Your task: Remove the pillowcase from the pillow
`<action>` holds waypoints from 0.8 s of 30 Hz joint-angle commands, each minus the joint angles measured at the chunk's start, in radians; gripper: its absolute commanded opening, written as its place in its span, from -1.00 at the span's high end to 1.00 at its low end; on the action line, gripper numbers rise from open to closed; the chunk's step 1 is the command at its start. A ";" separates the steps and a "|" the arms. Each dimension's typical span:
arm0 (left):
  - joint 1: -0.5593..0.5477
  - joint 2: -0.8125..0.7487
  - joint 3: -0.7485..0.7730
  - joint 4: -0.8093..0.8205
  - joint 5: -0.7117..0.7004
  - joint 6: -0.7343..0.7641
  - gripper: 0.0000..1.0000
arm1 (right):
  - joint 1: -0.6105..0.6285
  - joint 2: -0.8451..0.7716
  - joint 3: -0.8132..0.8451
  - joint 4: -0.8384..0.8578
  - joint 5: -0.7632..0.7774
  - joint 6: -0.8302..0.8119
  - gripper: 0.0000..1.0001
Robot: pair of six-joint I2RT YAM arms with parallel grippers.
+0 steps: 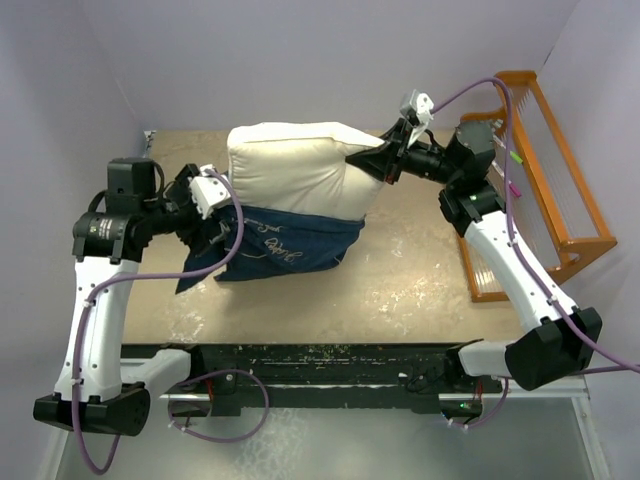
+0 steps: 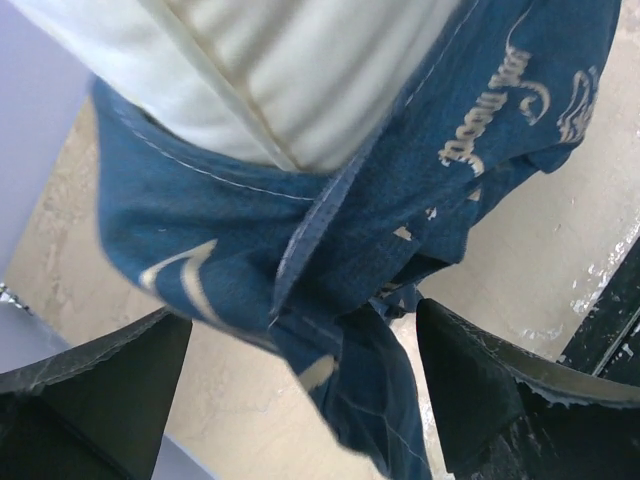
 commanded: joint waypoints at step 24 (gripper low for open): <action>0.014 0.024 -0.534 0.352 -0.072 0.111 1.00 | -0.227 -0.011 -0.011 0.733 0.389 0.796 1.00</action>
